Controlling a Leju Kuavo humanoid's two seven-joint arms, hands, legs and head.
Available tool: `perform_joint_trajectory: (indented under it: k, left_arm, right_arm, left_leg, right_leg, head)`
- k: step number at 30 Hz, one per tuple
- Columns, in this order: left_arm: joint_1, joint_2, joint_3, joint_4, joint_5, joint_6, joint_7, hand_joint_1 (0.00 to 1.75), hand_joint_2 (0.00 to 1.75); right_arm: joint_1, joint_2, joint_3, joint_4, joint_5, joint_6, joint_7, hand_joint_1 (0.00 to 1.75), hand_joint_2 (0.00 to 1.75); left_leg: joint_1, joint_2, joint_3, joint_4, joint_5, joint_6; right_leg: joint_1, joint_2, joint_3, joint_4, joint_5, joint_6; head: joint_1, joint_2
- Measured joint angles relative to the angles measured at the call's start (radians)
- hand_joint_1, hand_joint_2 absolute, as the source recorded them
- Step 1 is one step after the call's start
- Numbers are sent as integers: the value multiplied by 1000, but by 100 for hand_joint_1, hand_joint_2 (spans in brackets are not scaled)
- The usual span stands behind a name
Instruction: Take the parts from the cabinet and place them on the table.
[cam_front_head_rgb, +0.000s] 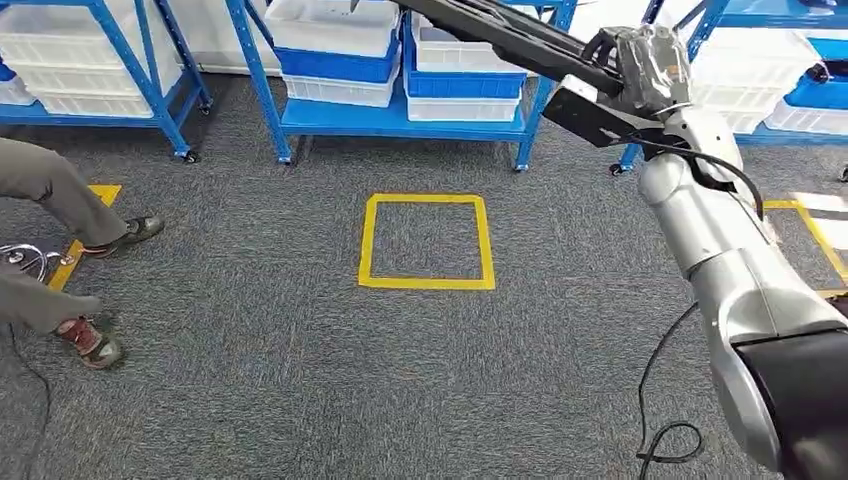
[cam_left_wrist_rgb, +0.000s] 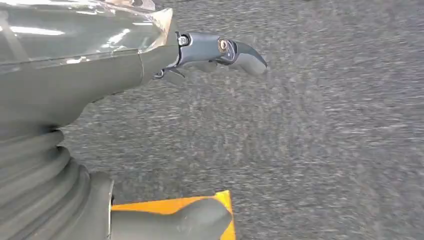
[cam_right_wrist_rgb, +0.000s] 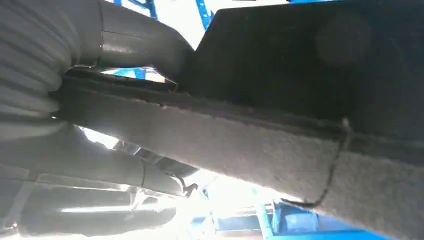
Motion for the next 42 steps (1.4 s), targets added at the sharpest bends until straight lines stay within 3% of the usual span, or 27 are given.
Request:
perform_joint_trajectory:
  k: [2, 6, 7, 8, 9, 10, 12, 14, 15, 16, 17, 19, 20, 21, 24, 25, 26, 27, 29, 30, 31, 33, 35, 36, 37, 40, 42]
  left_arm:
    - [0, -2, 5, 0, 5, 0, -18, 0, 175]
    - [0, -2, 6, 0, 6, 0, -18, 0, 175]
    - [0, -5, 8, 0, 8, -3, -25, 0, 175]
    - [-1, -7, 16, 0, 9, -10, -26, 0, 175]
    - [-3, -9, 22, -1, 9, -23, -34, 0, 175]
    - [-6, -8, 23, -2, 9, -28, -39, 0, 175]
    - [-11, -7, 24, -2, 13, -34, -41, 0, 175]
    - [-13, -8, 32, -2, 19, -41, -41, 0, 175]
    - [-14, -8, 35, -2, 20, -41, -39, 0, 175]
    - [-16, -8, 37, -2, 20, -40, -39, 0, 175]
    - [-18, -7, 38, -2, 20, -38, -39, 0, 175]
    - [-21, -7, 39, -3, 20, -34, -39, 0, 175]
    - [-22, -7, 39, -3, 19, -32, -39, 0, 175]
    - [-24, -7, 39, -3, 19, -32, -38, 0, 175]
    - [-31, -8, 39, -3, 18, -31, -30, 0, 175]
    - [-34, -9, 40, -3, 17, -30, -28, 0, 175]
    - [-36, -10, 39, -4, 16, -30, -24, 0, 175]
    - [-38, -10, 40, -4, 15, -30, -23, 0, 175]
    - [-37, -11, 40, -4, 9, -30, -21, 0, 175]
    - [-37, -12, 40, -4, 8, -30, -21, 0, 175]
    - [-37, -14, 40, -4, 7, -30, -20, 0, 175]
    - [-39, -17, 40, -4, 2, -30, -15, 0, 175]
    - [-40, -19, 39, -4, -11, -30, -12, 0, 175]
    - [-41, -19, 39, -4, -14, -30, -11, 0, 175]
    - [-41, -20, 39, -4, -14, -30, -10, 0, 175]
    - [-42, -19, 39, -4, -14, -29, -5, 0, 175]
    - [-43, -19, 39, -4, -15, -29, -5, 0, 175]
  right_arm:
    - [5, -8, 0, 0, -3, 0, -3, 169, 175]
    - [5, -8, 0, 0, -3, 0, -3, 169, 175]
    - [4, -16, -1, -1, -5, -1, -5, 169, 175]
    - [0, -25, -1, -5, -6, -3, -6, 169, 175]
    - [10, -46, -1, -6, -10, -4, -6, 169, 175]
    - [13, -47, -1, -8, -12, -5, -6, 169, 175]
    - [18, -49, -1, -16, -15, -7, -6, 169, 175]
    - [29, -43, 0, -17, -13, -8, -6, 169, 175]
    - [37, -39, 2, -17, -9, -9, -6, 169, 175]
    - [43, -39, 4, -17, -7, -10, -4, 169, 175]
    - [47, -38, 6, -17, -5, -10, -3, 169, 175]
    - [46, -36, 6, -18, -4, -11, -3, 169, 175]
    - [46, -36, 6, -20, -4, -14, -3, 169, 175]
    - [41, -38, 5, -20, -4, -18, -3, 169, 175]
    - [43, -42, 6, -23, -5, -18, -3, 169, 175]
    - [43, -44, 5, -24, -5, -18, -3, 169, 175]
    - [43, -49, 5, -26, -6, -18, -6, 169, 175]
    - [41, -51, 5, -27, -7, -18, -6, 169, 175]
    - [42, -51, 6, -28, -7, -18, -6, 169, 175]
    - [44, -52, 6, -28, -7, -18, -6, 169, 175]
    - [46, -55, 6, -28, -7, -18, -6, 169, 175]
    - [45, -63, 5, -29, -8, -18, -6, 169, 175]
    - [44, -75, 5, -37, -14, -18, -6, 169, 175]
    - [39, -81, 5, -39, -17, -18, -8, 169, 175]
    - [41, -82, 5, -42, -20, -18, -10, 169, 175]
    - [53, -104, 4, -46, -25, -19, -14, 169, 175]
    - [54, -111, 0, -51, -26, -19, -16, 169, 175]
  left_leg:
    - [-1, 7, 0, 1, 0, 0]
    - [-1, 7, 0, 1, 0, 0]
    - [-2, 14, 0, 2, 0, -1]
    - [-13, 20, -5, 8, -4, -9]
    - [-13, 35, -5, 6, 0, -20]
    - [-10, 30, -11, 12, -8, -26]
    - [-4, -2, -46, 103, -75, -41]
    - [1, -9, -117, 266, -147, -52]
    - [4, -10, -140, 315, -157, -55]
    - [6, -11, -139, 313, -142, -57]
    - [8, -12, -119, 266, -108, -57]
    - [14, -25, -35, 94, -21, -52]
    - [17, -55, -5, 32, -11, -48]
    - [16, -61, 2, 14, -18, -48]
    - [5, -45, -4, 16, -15, -35]
    - [12, -35, 2, 2, -6, -23]
    - [11, -31, 5, -5, 0, -15]
    - [11, -26, 4, -5, 1, -9]
    - [11, -11, 3, -5, 1, -8]
    - [11, -3, 2, -4, 1, -9]
    - [11, 4, 2, -4, 0, -9]
    - [12, 18, 3, -3, 0, -10]
    - [11, 28, 4, 0, -4, -16]
    - [-1, 36, 1, 10, -11, -26]
    - [-2, 42, 2, 7, -11, -29]
    - [3, 65, 3, 8, -14, -37]
    - [9, 10, -20, 66, -64, -50]
  right_leg:
    - [0, -2, 47, -78, 33, 11]
    - [0, -3, 56, -93, 39, 12]
    - [0, -16, 134, -240, 89, 18]
    - [14, -43, 184, -335, 111, 4]
    - [10, -25, 176, -335, 117, -10]
    - [-8, -19, 181, -340, 122, -18]
    - [-8, -12, 179, -339, 125, -29]
    - [-8, 2, 176, -339, 127, -33]
    - [-8, 9, 176, -339, 127, -33]
    - [-8, 16, 177, -338, 127, -33]
    - [-8, 22, 177, -337, 127, -32]
    - [-9, 35, 177, -333, 127, -32]
    - [-8, 39, 175, -333, 126, -31]
    - [3, 43, 166, -328, 127, -26]
    - [-4, 58, 156, -338, 137, -5]
    - [6, 55, 152, -334, 134, 2]
    - [-1, 23, 138, -309, 119, 3]
    - [-1, 7, 116, -261, 92, 0]
    - [-1, 1, 35, -90, 25, -1]
    - [-2, 1, 4, -26, 9, 4]
    - [-3, 0, -1, -16, 14, 9]
    - [-5, -6, 52, -117, 59, 25]
    - [-10, -51, 142, -288, 115, 37]
    - [4, -76, 164, -332, 122, 26]
    - [3, -60, 161, -331, 125, 13]
    - [-5, -33, 157, -331, 132, -6]
    - [-11, -16, 158, -331, 137, -20]
  head:
    - [0, 0]
    - [0, 0]
    - [0, 0]
    - [-2, 0]
    - [-1, 0]
    - [-2, 0]
    - [-4, 0]
    - [-3, 0]
    - [-2, 0]
    - [-2, 0]
    - [-3, 0]
    - [-3, 0]
    - [-2, 0]
    - [0, 0]
    - [-2, 0]
    - [-2, 0]
    - [0, 0]
    - [2, 0]
    - [2, 0]
    - [2, 0]
    - [0, 0]
    - [2, 0]
    - [3, 0]
    - [6, 0]
    - [2, 0]
    - [0, 0]
    - [-2, 0]
